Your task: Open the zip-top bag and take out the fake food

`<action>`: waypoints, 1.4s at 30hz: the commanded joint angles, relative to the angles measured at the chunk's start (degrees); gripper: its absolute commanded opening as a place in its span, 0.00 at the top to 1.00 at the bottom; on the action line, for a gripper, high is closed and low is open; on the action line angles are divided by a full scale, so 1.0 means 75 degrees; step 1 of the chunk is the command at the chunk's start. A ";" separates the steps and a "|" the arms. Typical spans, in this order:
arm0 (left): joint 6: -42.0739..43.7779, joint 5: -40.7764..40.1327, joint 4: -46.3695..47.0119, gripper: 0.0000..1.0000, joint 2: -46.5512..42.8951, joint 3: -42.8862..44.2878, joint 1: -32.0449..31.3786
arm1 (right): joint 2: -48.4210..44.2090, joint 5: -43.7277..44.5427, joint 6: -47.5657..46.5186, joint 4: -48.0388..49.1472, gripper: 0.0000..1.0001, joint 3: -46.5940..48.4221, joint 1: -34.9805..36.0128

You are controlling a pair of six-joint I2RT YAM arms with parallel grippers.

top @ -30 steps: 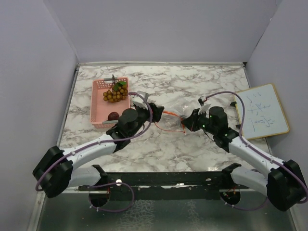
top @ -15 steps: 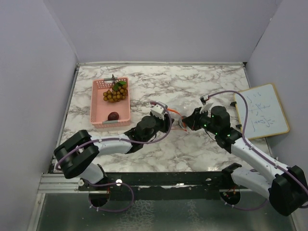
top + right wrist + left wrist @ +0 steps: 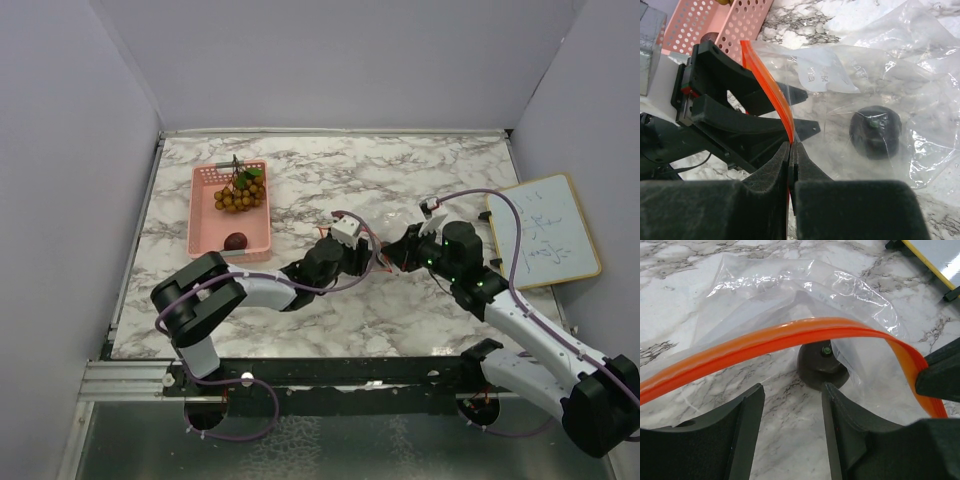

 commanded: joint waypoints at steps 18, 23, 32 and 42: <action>-0.0841 0.0964 0.1104 0.36 0.1777 0.1167 -0.0134 | -0.0139 -0.0161 0.0035 0.0066 0.99 0.0140 0.0057; -0.1089 0.1008 0.1373 0.27 0.2073 0.1363 -0.0156 | -0.0133 -0.0239 0.0075 0.0135 0.99 0.0100 0.0058; -0.1209 0.1788 0.1789 0.16 0.2694 0.1726 -0.0169 | -0.0096 -0.0272 0.0069 0.0159 0.99 0.0058 0.0057; -0.1464 0.2402 0.3443 0.14 0.3176 0.1661 -0.0169 | -0.0075 -0.0364 0.0037 0.0180 0.99 0.0001 0.0050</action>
